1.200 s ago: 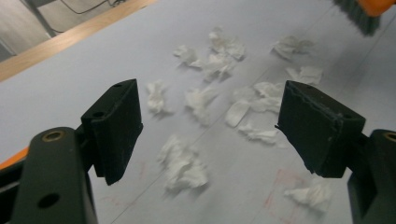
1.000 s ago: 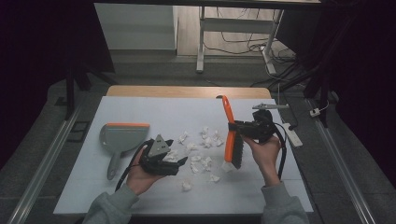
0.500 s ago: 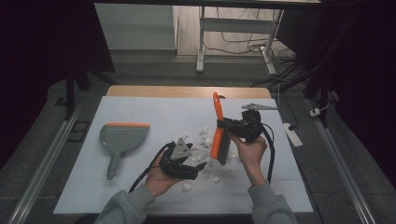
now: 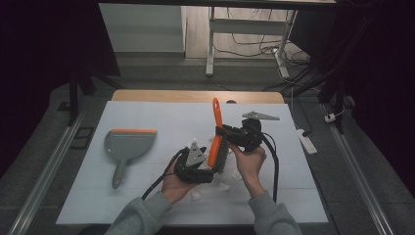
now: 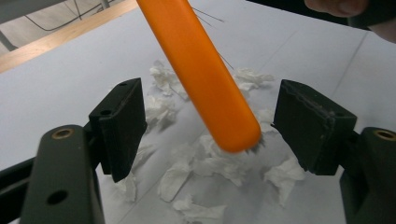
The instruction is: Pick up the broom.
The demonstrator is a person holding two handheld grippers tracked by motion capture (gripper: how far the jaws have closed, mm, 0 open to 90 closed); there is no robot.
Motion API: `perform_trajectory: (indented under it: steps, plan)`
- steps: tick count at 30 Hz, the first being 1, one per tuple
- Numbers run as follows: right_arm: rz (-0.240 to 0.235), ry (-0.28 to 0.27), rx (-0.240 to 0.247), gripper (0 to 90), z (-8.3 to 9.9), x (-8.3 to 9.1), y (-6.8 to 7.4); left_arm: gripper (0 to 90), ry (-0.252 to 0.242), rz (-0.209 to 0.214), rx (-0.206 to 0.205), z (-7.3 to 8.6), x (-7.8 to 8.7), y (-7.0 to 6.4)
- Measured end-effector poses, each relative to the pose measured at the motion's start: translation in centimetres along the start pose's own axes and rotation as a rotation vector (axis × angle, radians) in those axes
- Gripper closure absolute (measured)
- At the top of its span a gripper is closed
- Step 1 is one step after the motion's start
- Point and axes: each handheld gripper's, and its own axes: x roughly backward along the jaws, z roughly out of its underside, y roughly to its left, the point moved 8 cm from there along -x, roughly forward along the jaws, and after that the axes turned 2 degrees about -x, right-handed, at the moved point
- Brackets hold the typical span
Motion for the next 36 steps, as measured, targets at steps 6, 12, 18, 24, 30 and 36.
perform_trajectory:
  steps: [6,12,18,24,30,36]
  plan:
    - [-0.008,-0.025,-0.002,70.0,0.3,-0.2,0.4,30.2,-0.027,-0.027,0.003,0.7,-0.6,0.2]
    - [-0.03,-0.054,-0.023,70.0,0.2,0.0,0.8,33.1,-0.022,-0.024,0.025,1.1,-1.0,0.5]
    - [-0.051,-0.069,-0.041,70.0,0.4,-0.2,1.1,40.7,-0.018,0.001,0.04,1.5,-1.4,0.5]
    - [-0.066,-0.112,-0.071,70.0,0.3,0.1,1.2,55.1,-0.038,0.001,0.042,1.4,-1.1,0.8]
    - [-0.089,-0.128,-0.125,70.0,0.5,0.2,0.8,70.7,-0.044,-0.001,0.045,1.4,-0.8,1.2]
    - [-0.104,-0.139,-0.149,69.9,0.6,0.2,0.7,78.5,-0.037,0.006,0.09,1.6,-0.3,2.3]
